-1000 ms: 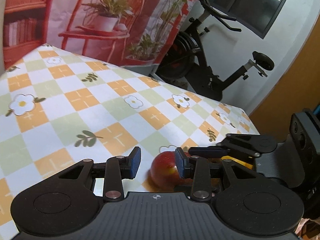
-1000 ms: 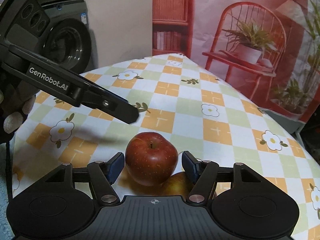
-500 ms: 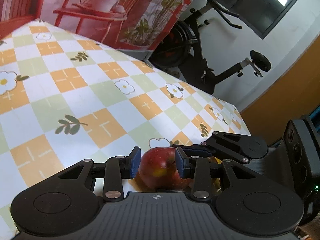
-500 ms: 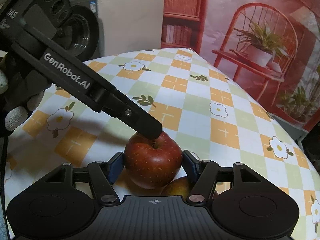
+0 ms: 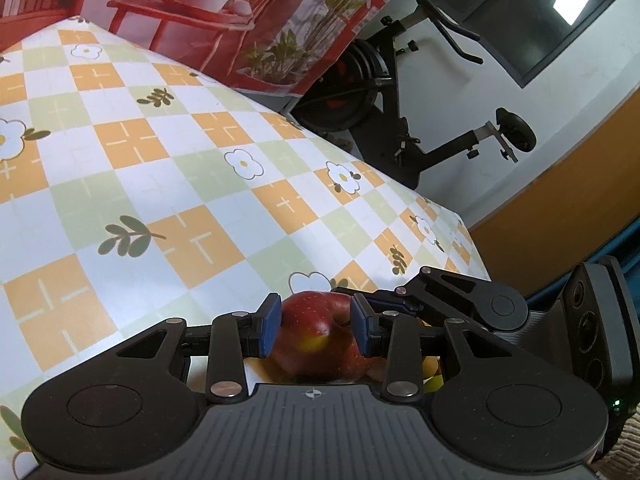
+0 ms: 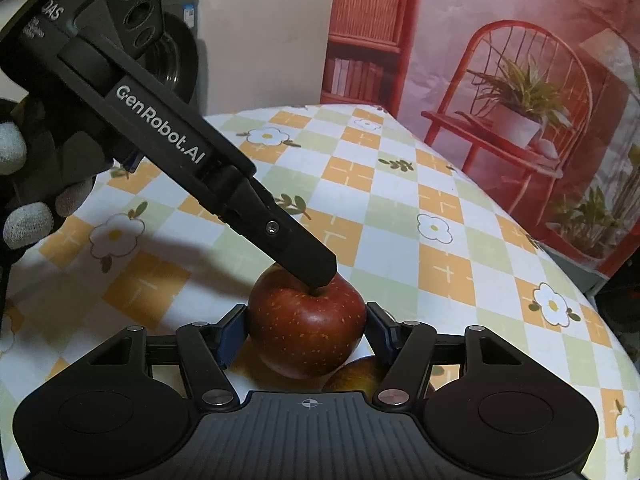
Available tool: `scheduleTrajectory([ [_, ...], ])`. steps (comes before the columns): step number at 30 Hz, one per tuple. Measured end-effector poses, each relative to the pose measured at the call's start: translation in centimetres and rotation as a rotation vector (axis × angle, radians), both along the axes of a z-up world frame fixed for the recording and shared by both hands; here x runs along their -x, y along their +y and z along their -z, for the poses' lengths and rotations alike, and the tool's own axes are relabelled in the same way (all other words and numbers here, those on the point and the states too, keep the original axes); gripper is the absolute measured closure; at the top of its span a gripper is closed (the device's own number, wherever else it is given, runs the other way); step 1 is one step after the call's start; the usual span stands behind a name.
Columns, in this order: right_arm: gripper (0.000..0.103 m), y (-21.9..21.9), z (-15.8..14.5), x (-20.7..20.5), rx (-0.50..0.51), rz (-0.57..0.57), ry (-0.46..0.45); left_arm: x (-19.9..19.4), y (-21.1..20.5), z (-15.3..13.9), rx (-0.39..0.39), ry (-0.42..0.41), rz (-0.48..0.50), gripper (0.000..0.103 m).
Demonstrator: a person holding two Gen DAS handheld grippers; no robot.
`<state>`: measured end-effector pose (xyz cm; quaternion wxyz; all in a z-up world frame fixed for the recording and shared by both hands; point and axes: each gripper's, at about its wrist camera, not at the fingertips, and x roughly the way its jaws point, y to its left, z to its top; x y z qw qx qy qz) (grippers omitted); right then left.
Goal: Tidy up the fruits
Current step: 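Close the left tool on the red apple while the right tool clamps it too, then lift the red apple over the plate with both tools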
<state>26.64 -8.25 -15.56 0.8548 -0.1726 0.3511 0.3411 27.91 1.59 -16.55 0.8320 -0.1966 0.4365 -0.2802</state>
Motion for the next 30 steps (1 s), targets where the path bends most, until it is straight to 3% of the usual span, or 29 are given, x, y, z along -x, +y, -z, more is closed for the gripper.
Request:
scheduleTrajectory([
  [15, 0.045, -2.5, -3.9, 3.7, -0.103, 0.075, -0.088, 2.3, -2.3, -4.8, -0.034, -0.12, 0.079, 0.064],
  [23, 0.045, -6.6, -6.7, 7.2, -0.125, 0.15, -0.136, 4.3, -6.5, -6.9, -0.032, -0.178, 0.162, 0.063],
  [30, 0.045, -11.9, -8.0, 11.1, -0.126, 0.221, -0.148, 6.0, -11.3, -7.1, -0.031, -0.203, 0.275, 0.063],
])
